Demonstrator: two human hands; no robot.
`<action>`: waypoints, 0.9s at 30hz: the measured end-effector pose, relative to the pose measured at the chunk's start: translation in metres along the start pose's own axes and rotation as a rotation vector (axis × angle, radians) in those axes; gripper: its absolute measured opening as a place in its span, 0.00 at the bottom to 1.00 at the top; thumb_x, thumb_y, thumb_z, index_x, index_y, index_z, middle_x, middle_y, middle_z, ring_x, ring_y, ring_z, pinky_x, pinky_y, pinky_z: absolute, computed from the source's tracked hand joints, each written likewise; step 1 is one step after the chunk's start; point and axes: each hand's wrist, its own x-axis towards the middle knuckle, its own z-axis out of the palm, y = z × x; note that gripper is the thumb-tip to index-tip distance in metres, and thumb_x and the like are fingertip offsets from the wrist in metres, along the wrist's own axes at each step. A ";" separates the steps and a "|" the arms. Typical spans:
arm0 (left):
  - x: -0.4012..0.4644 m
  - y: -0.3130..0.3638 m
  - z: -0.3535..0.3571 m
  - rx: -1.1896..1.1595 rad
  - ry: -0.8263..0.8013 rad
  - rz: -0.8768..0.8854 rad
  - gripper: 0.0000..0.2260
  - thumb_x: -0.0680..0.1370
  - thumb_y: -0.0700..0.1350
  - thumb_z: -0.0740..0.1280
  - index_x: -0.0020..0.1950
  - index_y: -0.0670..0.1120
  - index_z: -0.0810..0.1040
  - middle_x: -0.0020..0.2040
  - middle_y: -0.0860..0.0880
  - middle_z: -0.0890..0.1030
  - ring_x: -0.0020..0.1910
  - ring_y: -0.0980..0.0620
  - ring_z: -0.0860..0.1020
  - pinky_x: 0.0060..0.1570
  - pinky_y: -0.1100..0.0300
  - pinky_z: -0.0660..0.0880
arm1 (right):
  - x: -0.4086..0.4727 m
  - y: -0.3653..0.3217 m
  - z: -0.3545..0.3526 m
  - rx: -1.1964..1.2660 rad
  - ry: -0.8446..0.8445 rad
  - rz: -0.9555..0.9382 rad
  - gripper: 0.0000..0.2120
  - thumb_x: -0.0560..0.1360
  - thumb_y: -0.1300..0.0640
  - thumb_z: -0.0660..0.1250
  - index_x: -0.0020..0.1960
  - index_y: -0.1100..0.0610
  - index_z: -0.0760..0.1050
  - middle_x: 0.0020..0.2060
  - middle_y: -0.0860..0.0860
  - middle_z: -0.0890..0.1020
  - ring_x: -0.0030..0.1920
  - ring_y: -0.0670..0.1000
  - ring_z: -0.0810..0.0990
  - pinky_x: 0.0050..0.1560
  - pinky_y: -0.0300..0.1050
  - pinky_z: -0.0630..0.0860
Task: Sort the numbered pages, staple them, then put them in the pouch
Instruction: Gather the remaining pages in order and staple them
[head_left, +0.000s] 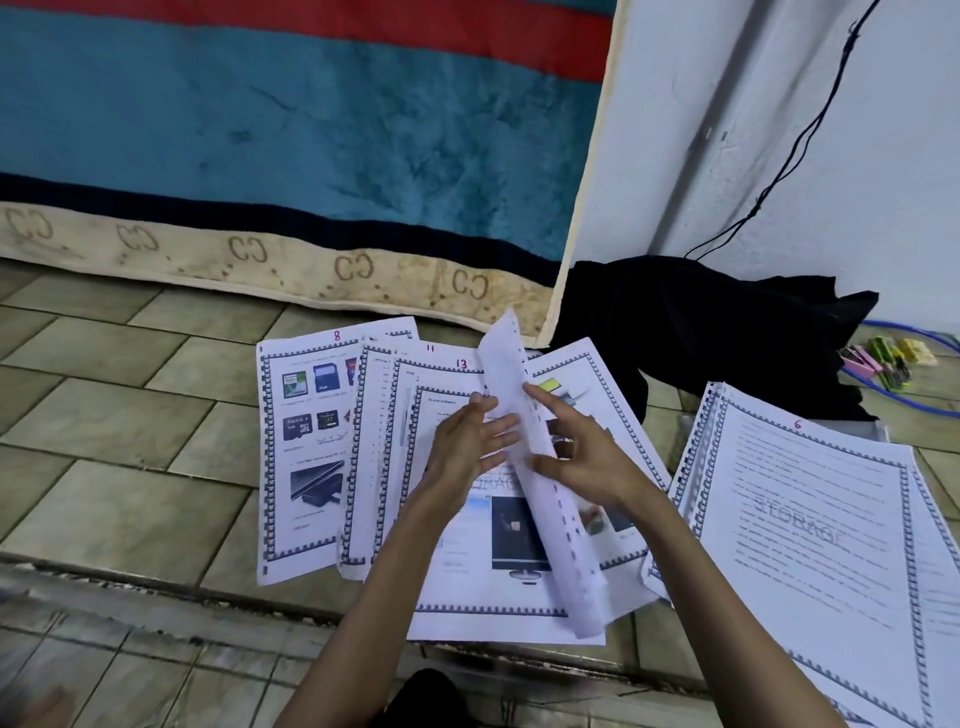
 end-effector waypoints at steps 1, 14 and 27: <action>0.001 0.000 -0.002 -0.002 0.009 -0.015 0.11 0.81 0.47 0.56 0.60 0.46 0.72 0.53 0.45 0.80 0.47 0.51 0.80 0.47 0.60 0.74 | 0.000 0.003 -0.001 -0.023 0.006 -0.023 0.32 0.73 0.70 0.65 0.72 0.49 0.61 0.46 0.39 0.74 0.38 0.32 0.75 0.37 0.25 0.68; 0.016 -0.018 -0.058 0.800 0.486 0.136 0.20 0.78 0.38 0.61 0.70 0.41 0.65 0.68 0.39 0.71 0.65 0.41 0.71 0.62 0.56 0.67 | 0.002 0.014 -0.011 -0.111 0.105 0.123 0.19 0.78 0.69 0.56 0.62 0.57 0.76 0.57 0.51 0.79 0.37 0.39 0.76 0.31 0.25 0.66; 0.022 0.009 -0.056 0.564 0.570 0.056 0.15 0.78 0.46 0.64 0.62 0.42 0.76 0.62 0.43 0.78 0.61 0.43 0.76 0.61 0.54 0.71 | 0.003 -0.003 -0.015 -0.117 0.195 0.161 0.15 0.74 0.63 0.67 0.59 0.51 0.79 0.42 0.56 0.85 0.29 0.46 0.73 0.24 0.31 0.63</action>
